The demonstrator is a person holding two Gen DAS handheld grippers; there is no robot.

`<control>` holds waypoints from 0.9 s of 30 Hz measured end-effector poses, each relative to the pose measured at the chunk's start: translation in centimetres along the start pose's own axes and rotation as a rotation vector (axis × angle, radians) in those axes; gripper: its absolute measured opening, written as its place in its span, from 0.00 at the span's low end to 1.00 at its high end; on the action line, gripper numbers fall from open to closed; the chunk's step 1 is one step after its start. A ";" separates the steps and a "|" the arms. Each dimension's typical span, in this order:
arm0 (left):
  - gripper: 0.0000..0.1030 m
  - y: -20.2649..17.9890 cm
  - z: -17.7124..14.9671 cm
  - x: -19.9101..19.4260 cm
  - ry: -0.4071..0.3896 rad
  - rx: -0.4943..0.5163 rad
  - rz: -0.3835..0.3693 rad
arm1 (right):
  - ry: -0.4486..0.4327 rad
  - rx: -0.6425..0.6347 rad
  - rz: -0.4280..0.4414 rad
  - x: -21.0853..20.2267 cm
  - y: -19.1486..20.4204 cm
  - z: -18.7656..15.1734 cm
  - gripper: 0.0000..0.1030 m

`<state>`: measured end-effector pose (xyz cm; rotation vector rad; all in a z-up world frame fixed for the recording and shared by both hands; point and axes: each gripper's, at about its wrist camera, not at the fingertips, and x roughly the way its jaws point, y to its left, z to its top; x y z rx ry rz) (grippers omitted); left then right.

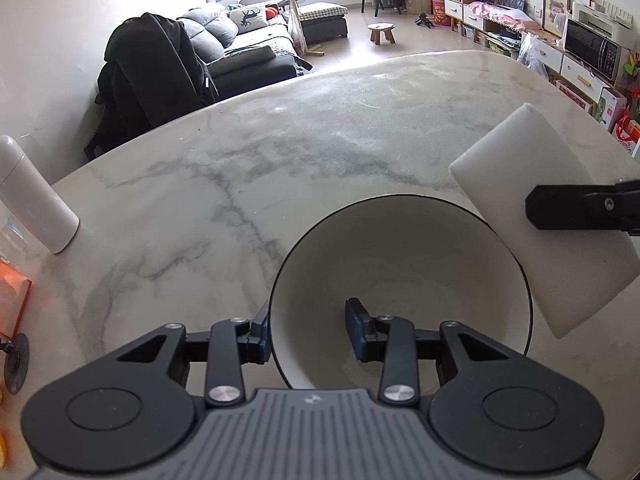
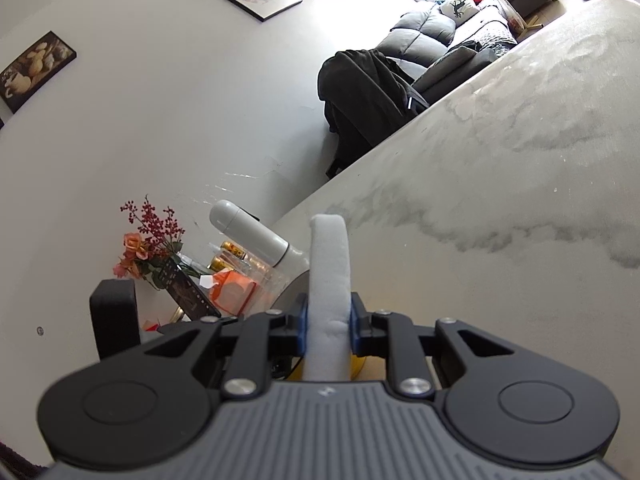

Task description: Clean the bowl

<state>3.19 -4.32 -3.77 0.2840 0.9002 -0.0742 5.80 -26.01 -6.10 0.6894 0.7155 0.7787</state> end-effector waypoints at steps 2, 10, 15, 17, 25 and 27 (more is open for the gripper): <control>0.36 0.0 0.3 0.1 -0.001 0.007 -0.003 | -0.001 -0.005 -0.008 0.3 0.0 0.4 0.21; 0.37 -0.1 1.5 0.8 -0.001 0.032 -0.008 | 0.001 -0.030 -0.021 0.9 0.3 1.1 0.21; 0.38 -0.2 2.1 1.2 0.001 0.041 -0.009 | 0.006 -0.029 -0.014 0.9 0.0 1.3 0.21; 0.38 -0.2 2.2 1.3 0.001 0.039 -0.010 | 0.007 -0.028 -0.013 1.0 -0.1 1.5 0.21; 0.37 -0.2 2.1 0.7 -0.021 0.031 0.025 | 0.007 -0.037 -0.021 1.6 0.0 2.1 0.21; 0.38 -0.1 2.0 -0.1 -0.044 0.037 0.036 | 0.004 -0.042 -0.033 1.7 0.1 2.2 0.21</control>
